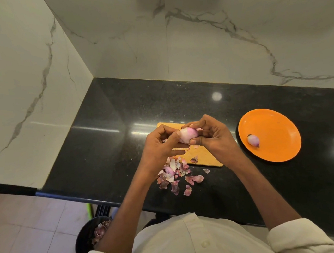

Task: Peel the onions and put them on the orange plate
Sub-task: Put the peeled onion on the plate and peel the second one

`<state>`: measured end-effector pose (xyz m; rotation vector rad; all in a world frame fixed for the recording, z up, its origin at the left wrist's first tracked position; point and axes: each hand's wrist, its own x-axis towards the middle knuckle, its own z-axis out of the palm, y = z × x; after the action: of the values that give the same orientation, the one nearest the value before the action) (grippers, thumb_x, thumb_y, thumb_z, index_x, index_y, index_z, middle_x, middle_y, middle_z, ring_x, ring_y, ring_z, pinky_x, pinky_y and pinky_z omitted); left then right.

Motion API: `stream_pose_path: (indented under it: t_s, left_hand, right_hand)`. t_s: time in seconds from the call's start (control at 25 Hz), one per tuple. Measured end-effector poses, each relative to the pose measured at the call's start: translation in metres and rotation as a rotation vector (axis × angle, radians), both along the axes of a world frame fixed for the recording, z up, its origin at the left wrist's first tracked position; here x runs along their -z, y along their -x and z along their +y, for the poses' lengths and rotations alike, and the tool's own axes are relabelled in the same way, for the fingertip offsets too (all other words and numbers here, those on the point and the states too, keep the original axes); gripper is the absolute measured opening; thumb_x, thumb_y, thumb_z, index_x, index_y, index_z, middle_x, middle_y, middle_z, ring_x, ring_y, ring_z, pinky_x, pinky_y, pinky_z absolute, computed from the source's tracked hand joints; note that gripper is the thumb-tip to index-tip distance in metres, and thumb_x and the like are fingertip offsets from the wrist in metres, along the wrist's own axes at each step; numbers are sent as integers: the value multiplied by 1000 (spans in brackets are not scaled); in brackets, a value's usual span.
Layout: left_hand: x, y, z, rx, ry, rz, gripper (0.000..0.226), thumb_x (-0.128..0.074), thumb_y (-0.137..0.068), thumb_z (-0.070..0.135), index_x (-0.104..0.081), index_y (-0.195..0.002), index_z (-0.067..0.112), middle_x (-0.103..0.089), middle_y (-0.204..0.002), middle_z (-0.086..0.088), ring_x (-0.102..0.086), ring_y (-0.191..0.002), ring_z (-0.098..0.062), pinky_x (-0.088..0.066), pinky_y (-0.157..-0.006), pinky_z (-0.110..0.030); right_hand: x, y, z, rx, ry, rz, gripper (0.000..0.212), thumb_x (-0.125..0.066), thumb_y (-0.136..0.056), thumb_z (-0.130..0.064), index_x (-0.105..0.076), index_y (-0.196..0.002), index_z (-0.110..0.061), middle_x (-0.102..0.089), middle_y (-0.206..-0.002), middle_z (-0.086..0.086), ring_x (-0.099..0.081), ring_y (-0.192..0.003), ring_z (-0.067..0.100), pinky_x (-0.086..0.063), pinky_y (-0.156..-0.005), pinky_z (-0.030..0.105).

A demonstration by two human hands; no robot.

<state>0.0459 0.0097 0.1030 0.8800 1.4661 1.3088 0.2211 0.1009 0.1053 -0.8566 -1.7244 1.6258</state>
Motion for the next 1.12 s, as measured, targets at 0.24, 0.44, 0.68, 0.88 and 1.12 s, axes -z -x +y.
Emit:
stream_pose_path:
  t_s: [0.24,0.44,0.68,0.88,1.12]
  left_hand:
    - [4,-2,3,88,-103,210,16,-50,-113,20,-52,-109,4,-69,-99,-19,-75,-78,-31,-64,-70,-37]
    - [8,-1,4,106,-114,448,14,-44,-115,19,-48,-108,7,-66,-79,-13,-67,-64,-27,-57,-58,-47]
    - [10,-13,3,-152,-18,131,4,-52,-110,5,-54,-112,8,-70,-106,-21,-78,-80,-28,-66,-67,-45]
    - [0,-7,1,-133,-51,-16,22,-53,-112,20,-63,-121,3,-74,-113,-16,-80,-90,-30,-68,-75,-41]
    - [-1,-3,-7,-13,-5,-48,26,-58,-109,23,-62,-124,1,-74,-112,-19,-78,-94,-40,-66,-84,-49]
  right_hand:
    - [-1,1,-3,27,39,41,32,-81,-81,8,-63,-100,-11,-77,-119,8,-73,-114,26,-63,-88,37]
    - [-1,0,-2,0,29,35,29,-78,-84,7,-63,-102,-10,-77,-119,7,-72,-115,23,-62,-84,31]
    - [1,9,-5,-9,57,157,30,-73,-87,12,-57,-108,0,-74,-125,16,-70,-122,29,-62,-92,35]
    - [3,10,-7,46,149,164,42,-77,-88,3,-58,-125,-3,-73,-128,11,-69,-122,28,-59,-98,45]
    - [7,11,-11,88,255,126,45,-83,-84,-4,-71,-127,-8,-75,-121,3,-72,-103,17,-59,-89,32]
